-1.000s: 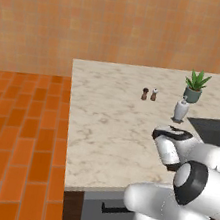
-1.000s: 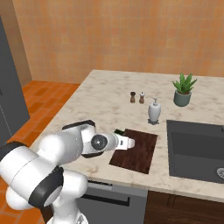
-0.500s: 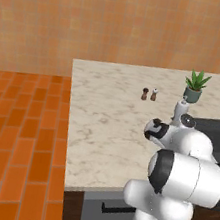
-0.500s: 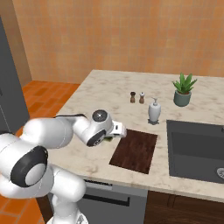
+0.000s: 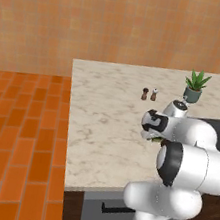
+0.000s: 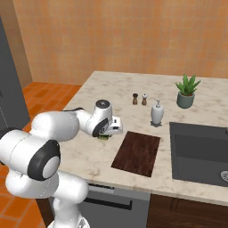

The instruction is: Pick up the sponge from the counter and clean the cutting board by briefly scrubbing or pressing down on the cutting board. Once finished, release the sponge.

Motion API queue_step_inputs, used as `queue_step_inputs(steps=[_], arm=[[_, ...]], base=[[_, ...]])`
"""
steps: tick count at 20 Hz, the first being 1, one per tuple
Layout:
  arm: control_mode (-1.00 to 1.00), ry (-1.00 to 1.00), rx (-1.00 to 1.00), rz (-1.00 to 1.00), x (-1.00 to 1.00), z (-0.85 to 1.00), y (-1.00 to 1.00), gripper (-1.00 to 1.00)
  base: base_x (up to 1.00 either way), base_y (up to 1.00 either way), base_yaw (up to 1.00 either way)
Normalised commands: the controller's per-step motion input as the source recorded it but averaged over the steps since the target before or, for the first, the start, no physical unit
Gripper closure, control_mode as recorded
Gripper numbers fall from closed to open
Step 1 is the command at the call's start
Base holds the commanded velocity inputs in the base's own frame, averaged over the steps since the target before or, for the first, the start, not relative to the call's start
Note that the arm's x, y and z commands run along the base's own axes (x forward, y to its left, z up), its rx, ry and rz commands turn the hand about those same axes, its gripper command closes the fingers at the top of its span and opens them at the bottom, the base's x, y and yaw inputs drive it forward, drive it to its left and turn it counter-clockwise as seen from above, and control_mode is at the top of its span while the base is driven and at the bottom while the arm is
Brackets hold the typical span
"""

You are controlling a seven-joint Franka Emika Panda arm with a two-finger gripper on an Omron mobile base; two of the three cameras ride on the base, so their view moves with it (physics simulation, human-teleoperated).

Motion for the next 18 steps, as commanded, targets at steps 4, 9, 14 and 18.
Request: queue_step_inputs(steps=[4,9,14,18], arm=[[-1.0,0.0,0.0,0.13,0.06,-0.45,0.28,1.0],[-1.0,0.02,-0.01,0.1,0.03,-0.32,0.2,1.0],[-1.0,0.01,0.0,0.05,0.0,-0.09,0.11,-1.0],[-1.0,0.0,0.0,0.0,0.0,0.0,0.0,-1.0]], base=[[0.0,0.0,0.0],[0.0,0.0,0.0],[0.0,0.0,0.0],[0.0,0.0,0.0]])
